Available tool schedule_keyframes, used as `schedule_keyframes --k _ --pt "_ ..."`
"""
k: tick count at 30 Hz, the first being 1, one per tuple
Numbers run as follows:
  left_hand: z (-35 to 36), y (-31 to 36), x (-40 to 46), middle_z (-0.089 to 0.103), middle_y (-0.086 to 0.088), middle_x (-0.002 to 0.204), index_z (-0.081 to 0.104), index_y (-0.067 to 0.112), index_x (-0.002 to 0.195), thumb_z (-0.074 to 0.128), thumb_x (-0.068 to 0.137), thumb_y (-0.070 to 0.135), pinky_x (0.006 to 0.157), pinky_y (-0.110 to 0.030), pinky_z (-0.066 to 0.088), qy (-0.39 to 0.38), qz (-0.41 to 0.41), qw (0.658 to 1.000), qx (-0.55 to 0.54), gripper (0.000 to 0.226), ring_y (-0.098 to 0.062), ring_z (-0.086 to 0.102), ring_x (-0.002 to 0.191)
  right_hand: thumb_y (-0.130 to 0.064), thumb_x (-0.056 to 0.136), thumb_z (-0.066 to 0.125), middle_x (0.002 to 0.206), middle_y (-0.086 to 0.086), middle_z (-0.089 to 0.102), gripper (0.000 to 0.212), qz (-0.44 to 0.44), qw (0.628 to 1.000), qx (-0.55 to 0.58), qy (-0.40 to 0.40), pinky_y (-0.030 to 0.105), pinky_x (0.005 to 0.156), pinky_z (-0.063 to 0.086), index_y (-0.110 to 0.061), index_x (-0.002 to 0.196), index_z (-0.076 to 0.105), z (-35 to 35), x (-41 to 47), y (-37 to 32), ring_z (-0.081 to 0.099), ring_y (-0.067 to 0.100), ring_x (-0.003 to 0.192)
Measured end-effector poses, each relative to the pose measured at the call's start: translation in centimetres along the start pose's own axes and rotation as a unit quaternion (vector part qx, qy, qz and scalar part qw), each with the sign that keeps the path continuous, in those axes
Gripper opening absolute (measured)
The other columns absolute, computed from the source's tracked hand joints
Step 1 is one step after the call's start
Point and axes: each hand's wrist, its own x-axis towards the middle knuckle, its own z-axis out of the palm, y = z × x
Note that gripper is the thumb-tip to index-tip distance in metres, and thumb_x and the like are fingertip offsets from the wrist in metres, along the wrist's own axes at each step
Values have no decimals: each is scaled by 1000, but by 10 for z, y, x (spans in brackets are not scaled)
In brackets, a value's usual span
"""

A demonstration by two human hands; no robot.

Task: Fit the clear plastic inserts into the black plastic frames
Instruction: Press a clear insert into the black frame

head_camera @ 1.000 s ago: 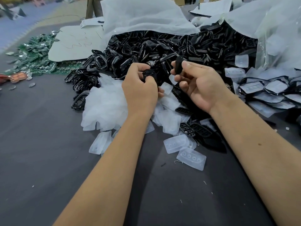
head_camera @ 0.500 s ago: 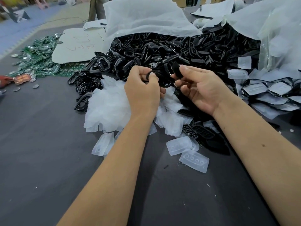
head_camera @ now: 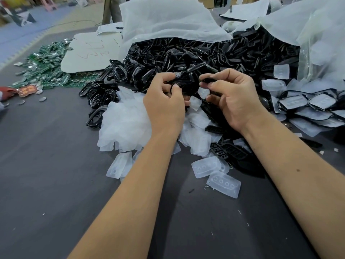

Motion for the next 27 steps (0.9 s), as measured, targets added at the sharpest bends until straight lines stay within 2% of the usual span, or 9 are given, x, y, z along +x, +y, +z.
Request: schedule_keyframes --k 2,5,9,11,13,15,18,23,27 --pt "0 0 0 71 -15 87 73 15 110 53 96 -4 63 -34 63 -11 10 1000 15 30 -16 75 60 11 82 59 87 15 77 23 -29 997 -69 18 29 53 48 -10 76 66 3 -1 1 68 23 73" --pt "-1 1 -2 72 -17 84 77 16 105 54 94 -4 68 -44 65 -32 28 998 35 32 -22 75 64 -9 77 53 63 3 67 13 -90 965 -243 33 31 52 42 -7 75 65 7 -1 3 51 17 54" --pt "1 0 -2 72 -13 80 78 19 103 60 92 -1 75 -49 62 -43 39 995 75 29 -32 74 74 -19 85 48 46 -15 48 27 -106 933 -344 11 30 53 39 -9 85 73 9 -1 2 42 5 47" --pt "1 -1 -1 73 -10 81 78 17 103 60 92 0 77 -46 63 -44 33 995 81 27 -29 75 76 -14 94 51 55 -19 53 27 -117 927 -357 -1 27 59 45 -11 101 77 11 -2 1 49 2 53" --pt "1 -2 0 74 -9 82 77 16 103 60 92 -2 72 -34 63 -44 24 996 80 27 -22 76 72 -12 99 60 76 -20 64 25 -144 910 -388 -3 17 73 50 -12 118 76 13 -3 2 59 -3 70" --pt "1 -2 0 76 -11 81 76 12 101 58 92 -5 65 -24 61 -45 4 997 60 26 -15 76 64 -11 97 68 85 -12 70 16 -172 901 -398 6 18 79 53 -12 110 77 13 -3 1 64 0 78" --pt "-1 -2 2 76 -16 82 73 7 102 51 93 -10 68 -31 65 -50 -35 998 15 29 -18 77 63 -10 94 73 78 -12 71 8 -188 897 -399 3 18 71 53 -14 97 80 12 -4 2 65 0 70" --pt "-2 -1 2 73 -15 80 72 3 98 48 94 -12 71 -36 66 -61 -55 996 -22 29 -20 77 65 -7 92 74 87 -5 75 13 -198 896 -398 -7 16 78 53 -14 99 82 11 -5 1 69 4 80" --pt "-1 -3 1 74 -13 81 74 5 95 57 96 -6 68 -34 66 -76 -42 996 -8 21 -19 77 67 -5 91 74 88 -3 71 14 -198 888 -416 -11 10 74 47 -15 98 82 8 -4 0 61 2 74"
